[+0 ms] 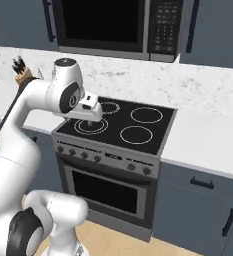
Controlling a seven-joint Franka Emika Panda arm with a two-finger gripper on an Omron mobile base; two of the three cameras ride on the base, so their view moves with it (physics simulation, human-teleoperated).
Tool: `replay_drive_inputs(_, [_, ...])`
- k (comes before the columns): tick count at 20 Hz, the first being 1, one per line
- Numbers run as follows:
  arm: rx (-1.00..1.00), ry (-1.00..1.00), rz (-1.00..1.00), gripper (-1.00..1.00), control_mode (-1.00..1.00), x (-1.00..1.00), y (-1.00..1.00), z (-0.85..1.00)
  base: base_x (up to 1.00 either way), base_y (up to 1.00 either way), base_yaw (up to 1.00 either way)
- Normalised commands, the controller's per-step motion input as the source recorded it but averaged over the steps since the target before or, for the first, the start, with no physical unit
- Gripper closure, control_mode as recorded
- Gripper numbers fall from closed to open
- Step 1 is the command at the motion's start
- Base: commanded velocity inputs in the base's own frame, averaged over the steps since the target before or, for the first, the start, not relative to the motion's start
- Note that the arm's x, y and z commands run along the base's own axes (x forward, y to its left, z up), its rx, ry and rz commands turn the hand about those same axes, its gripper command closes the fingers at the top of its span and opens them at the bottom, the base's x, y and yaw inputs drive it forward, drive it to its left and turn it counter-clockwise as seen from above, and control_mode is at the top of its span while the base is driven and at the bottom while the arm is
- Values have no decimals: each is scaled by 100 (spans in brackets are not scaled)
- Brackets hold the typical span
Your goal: Navigate to the fridge.
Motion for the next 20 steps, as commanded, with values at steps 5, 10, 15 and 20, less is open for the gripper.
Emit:
replay_drive_inputs(5, [0, 0, 0, -100, 100, 0, 0, 0, -20, 0, 66])
replay_drive_inputs(10, [0, 0, 0, -100, 100, 0, 0, 0, -26, -1, 72])
replay_drive_inputs(15, [0, 0, 0, -100, 100, 0, 0, 0, -38, -2, 84])
replay_drive_inputs(20, [0, 0, 0, -100, 100, 0, 0, 0, -42, -4, 98])
